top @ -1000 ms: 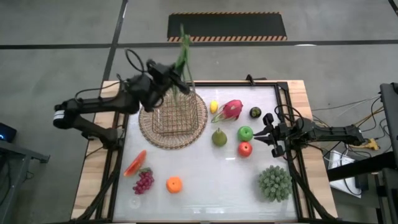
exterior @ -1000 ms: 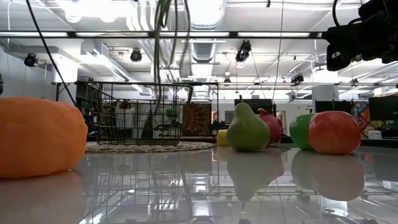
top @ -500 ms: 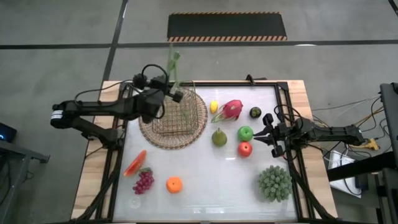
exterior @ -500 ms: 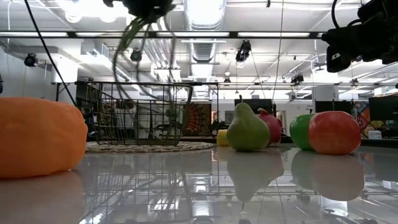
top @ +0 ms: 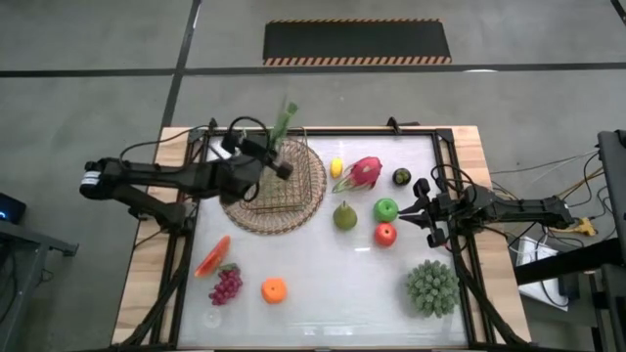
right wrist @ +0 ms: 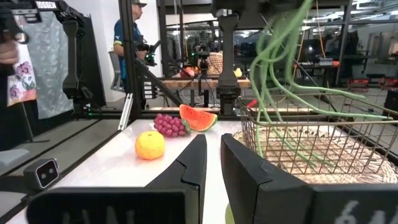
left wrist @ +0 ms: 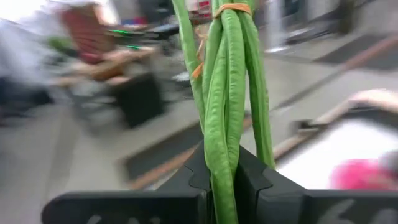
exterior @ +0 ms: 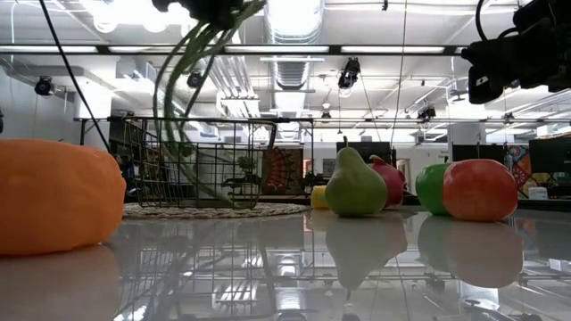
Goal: Build produce basket
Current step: Put the green string beans into the wire basket
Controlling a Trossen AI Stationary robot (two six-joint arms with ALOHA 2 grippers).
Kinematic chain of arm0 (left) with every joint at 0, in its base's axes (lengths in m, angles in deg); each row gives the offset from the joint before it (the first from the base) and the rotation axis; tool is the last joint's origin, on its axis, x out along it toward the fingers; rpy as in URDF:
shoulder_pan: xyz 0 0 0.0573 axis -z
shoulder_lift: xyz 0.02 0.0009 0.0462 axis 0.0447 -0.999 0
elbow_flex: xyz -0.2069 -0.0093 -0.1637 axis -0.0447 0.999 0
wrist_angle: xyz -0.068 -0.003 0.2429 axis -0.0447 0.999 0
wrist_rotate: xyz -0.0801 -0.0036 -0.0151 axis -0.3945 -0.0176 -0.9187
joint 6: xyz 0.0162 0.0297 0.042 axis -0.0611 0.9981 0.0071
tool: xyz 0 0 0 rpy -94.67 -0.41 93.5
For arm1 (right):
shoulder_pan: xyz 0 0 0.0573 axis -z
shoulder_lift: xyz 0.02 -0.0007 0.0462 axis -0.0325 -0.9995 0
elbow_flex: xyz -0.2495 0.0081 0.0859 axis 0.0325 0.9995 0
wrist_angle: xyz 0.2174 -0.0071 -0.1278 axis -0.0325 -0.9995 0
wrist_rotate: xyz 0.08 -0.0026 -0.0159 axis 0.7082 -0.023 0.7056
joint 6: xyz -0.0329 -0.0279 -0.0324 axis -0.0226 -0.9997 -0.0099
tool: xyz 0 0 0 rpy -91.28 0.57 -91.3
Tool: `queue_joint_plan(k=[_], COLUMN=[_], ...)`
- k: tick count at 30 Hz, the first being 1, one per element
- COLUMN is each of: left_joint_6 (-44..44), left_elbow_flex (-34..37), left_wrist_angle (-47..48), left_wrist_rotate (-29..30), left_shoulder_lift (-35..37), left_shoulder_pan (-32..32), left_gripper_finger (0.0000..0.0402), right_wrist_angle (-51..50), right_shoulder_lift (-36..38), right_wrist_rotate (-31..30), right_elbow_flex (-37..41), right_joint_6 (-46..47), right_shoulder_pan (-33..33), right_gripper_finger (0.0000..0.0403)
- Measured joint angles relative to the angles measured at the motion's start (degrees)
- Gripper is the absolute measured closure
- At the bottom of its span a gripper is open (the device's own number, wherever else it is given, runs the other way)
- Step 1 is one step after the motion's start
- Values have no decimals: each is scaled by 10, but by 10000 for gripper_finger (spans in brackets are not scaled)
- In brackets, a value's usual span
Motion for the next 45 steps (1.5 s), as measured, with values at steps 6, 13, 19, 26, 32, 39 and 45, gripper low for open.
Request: queue_joint_plan(k=[6,13,19,26,32,39,45], left_joint_6=[-110,-150,-119,-72,-29,-29,-28], left_elbow_flex=[-2,-2,-2,-1,1,21,58], left_wrist_angle=[1,-2,-8,-26,-66,-73,-18], left_wrist_rotate=[-16,-9,14,23,11,-17,-1], left_shoulder_lift=[0,0,0,-19,-68,-124,-137], left_shoulder_pan=[61,94,77,-16,-98,-129,-137], left_gripper_finger=[392,392,392,392,392,392,392], right_wrist_angle=[0,1,2,2,-1,-3,-7], right_shoulder_lift=[0,0,0,0,0,0,-2], right_wrist_rotate=[0,0,0,0,0,0,0], right_elbow_flex=[0,0,0,0,0,0,0], right_joint_6=[1,4,13,13,9,5,6], right_shoulder_pan=[0,0,0,0,0,0,0], right_gripper_finger=[365,365,365,365,365,365,365])
